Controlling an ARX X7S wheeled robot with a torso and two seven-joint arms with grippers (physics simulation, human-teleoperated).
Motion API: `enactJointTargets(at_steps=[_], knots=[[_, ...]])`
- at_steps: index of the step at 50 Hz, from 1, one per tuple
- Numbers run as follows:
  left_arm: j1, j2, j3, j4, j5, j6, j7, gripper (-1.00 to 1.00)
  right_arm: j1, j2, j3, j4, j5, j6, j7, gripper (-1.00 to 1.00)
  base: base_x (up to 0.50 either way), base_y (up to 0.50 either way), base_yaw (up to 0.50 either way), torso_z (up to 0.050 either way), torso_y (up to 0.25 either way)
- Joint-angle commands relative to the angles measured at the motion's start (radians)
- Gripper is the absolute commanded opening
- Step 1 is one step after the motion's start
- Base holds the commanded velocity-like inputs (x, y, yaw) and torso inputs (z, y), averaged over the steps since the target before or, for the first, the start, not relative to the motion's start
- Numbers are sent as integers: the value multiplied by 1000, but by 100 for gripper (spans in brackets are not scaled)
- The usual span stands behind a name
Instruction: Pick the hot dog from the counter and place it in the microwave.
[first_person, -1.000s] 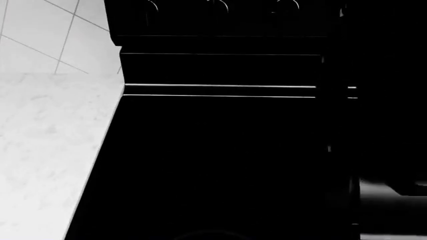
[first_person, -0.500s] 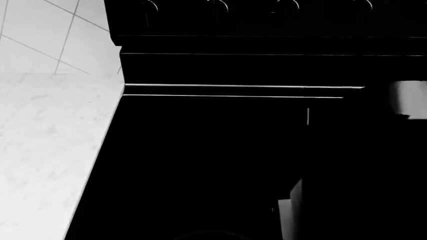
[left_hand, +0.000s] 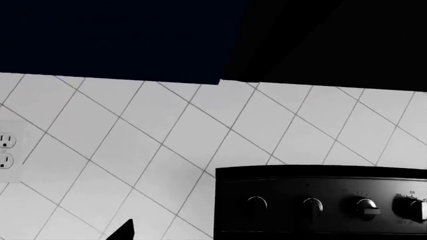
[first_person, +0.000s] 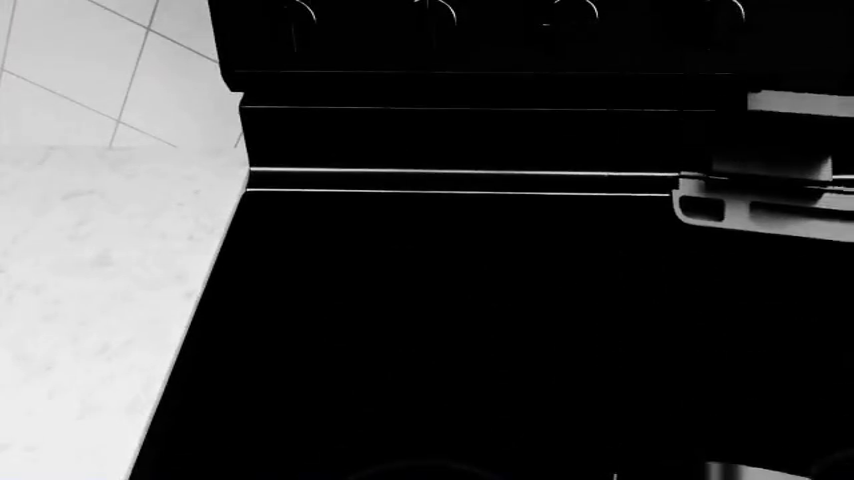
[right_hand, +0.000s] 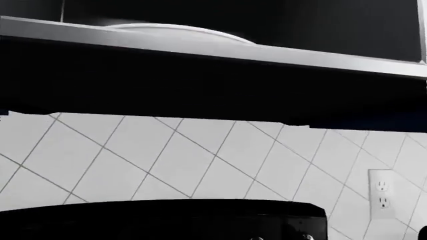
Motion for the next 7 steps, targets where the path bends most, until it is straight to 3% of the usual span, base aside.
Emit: enactJointTargets(at_steps=[1, 7], knots=[[7, 2, 5, 0, -2, 3, 0, 100, -140, 0, 25, -53, 14, 7, -4, 100, 0, 0, 0, 0, 0], [12, 6, 9, -3, 3, 7, 3, 100, -200, 0, 48, -48, 27, 7, -4, 100, 0, 0, 0, 0, 0]])
